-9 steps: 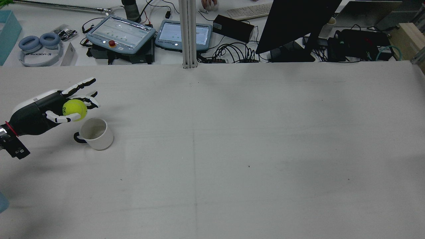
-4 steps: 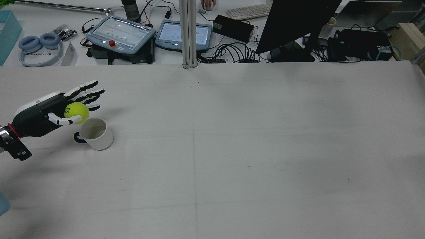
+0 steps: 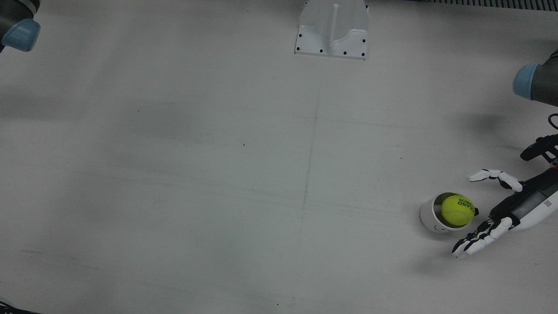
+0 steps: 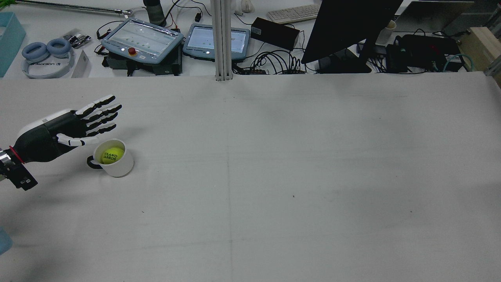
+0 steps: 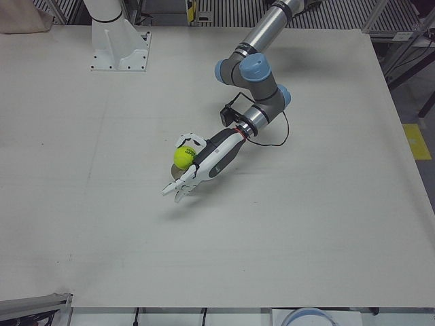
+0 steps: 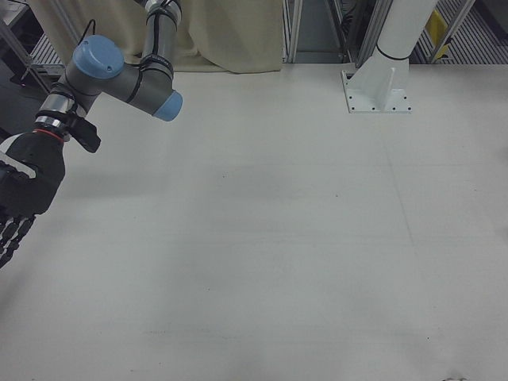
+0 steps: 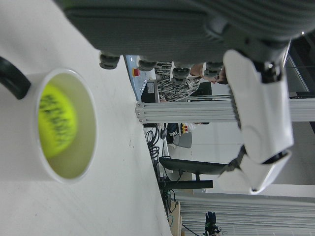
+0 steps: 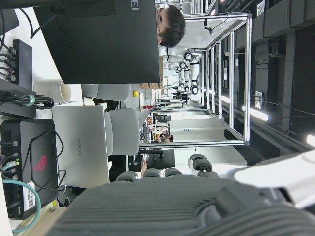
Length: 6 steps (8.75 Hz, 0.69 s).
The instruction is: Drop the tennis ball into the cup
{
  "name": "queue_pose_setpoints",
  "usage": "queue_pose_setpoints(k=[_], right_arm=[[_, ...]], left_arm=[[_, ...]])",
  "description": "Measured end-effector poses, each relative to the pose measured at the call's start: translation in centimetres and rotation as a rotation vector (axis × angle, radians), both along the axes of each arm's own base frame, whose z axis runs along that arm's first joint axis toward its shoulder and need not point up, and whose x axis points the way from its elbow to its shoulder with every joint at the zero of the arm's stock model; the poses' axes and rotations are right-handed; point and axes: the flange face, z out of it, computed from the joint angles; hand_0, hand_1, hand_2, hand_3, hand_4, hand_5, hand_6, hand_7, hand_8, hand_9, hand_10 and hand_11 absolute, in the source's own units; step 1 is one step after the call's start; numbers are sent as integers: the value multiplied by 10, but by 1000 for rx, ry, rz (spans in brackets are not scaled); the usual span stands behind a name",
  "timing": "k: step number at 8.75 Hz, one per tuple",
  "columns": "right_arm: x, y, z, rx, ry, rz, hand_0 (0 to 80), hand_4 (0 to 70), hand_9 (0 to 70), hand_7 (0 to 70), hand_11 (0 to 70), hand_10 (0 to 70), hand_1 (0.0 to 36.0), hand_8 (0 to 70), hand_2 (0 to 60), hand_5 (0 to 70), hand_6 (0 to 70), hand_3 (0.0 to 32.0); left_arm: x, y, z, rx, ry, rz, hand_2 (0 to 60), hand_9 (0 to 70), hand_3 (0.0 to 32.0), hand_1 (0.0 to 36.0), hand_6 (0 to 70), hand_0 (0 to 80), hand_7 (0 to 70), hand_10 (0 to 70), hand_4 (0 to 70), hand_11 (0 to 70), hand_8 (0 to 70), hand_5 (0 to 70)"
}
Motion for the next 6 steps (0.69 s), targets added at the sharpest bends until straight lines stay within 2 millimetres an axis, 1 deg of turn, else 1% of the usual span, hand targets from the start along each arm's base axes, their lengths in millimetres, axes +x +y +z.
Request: queue_pose_setpoints(k=[1,2,3,4,5,6], right_arm=[[0,0,0,0,0,0,0,0,0,0,0,0,0,0,0,0,0,0],[0,0,0,0,-1,0,0,0,0,0,0,0,0,0,0,0,0,0],[0,0,0,0,0,0,0,0,0,0,0,0,0,0,0,0,0,0],[0,0,0,0,0,0,0,0,0,0,0,0,0,0,0,0,0,0],[0,0,0,0,0,0,0,0,0,0,0,0,0,0,0,0,0,0],[0,0,0,0,0,1,0,0,0,0,0,0,0,0,0,0,0,0]], left_arm=[[0,0,1,-2,-2,0,272,0,176,191,78,461,53,14,0,40,13,61],[0,0,3,-5,-4,0,292,0,180,193,78,461,43,14,0,40,13,70],[0,0,5,-7,-6,0,314,0,176,188,193,461,27,14,0,40,33,93],[-1,0,8,-12,-7,1,346,0,172,204,157,463,35,16,0,45,26,88],[-4,1,10,-18,-3,0,340,0,166,217,43,466,52,18,0,47,6,67],[-16,-2,13,-34,11,-12,343,0,168,216,80,466,49,18,0,47,13,71]])
